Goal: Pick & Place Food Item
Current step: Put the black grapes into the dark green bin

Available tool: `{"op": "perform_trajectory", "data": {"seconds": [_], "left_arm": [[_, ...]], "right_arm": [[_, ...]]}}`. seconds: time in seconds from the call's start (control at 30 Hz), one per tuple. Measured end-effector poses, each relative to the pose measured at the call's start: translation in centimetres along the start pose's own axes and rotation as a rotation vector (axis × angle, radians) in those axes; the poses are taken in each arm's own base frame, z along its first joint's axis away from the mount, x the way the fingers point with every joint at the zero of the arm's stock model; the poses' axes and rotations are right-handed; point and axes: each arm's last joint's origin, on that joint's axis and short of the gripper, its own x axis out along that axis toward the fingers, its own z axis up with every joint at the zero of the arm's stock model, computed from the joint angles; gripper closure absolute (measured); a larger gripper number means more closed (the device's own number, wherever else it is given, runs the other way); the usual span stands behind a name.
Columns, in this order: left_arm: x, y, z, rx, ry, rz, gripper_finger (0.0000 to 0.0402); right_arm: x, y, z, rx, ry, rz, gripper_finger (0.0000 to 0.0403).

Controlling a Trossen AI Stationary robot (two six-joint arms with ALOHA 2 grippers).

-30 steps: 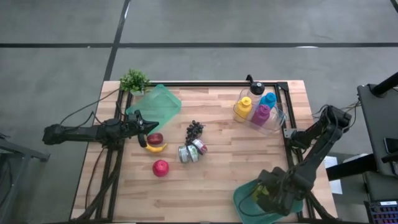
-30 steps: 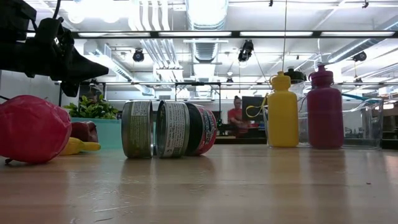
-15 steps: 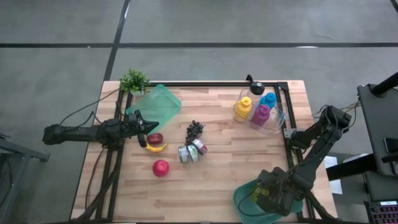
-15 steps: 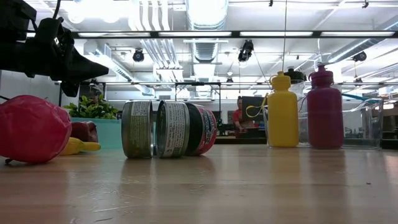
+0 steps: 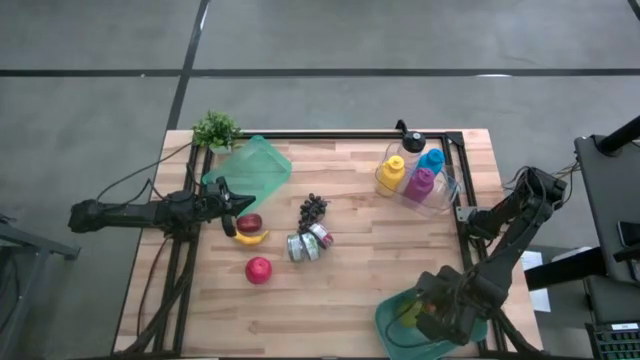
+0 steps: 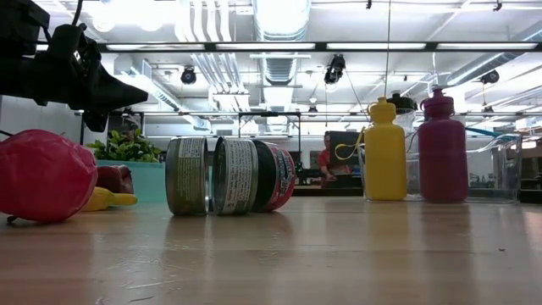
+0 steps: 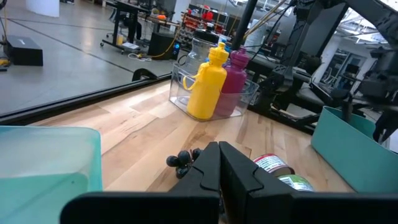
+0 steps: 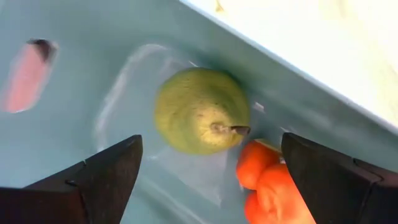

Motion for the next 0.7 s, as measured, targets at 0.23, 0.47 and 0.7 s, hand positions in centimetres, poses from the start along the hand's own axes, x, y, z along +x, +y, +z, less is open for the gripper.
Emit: {"op": "perform_trajectory", "data": {"seconds": [0.23, 0.47, 0.7], "left_arm": [[0.0, 0.0, 0.0, 0.0, -0.001, 0.0, 0.04], [0.0, 0.0, 0.0, 0.0, 0.0, 0.0, 0.04], [0.0, 0.0, 0.0, 0.0, 0.0, 0.0, 0.04]], "right_arm": [[-4.9, -1.3, 1.4, -0.054, -0.085, 0.095, 0.0023], [-8.8, -3.3, 3.1, -0.083, -0.399, 0.199, 0.0023], [-10.2, -3.5, 5.1, -0.133, -0.634, 0.212, 0.0022]]}}
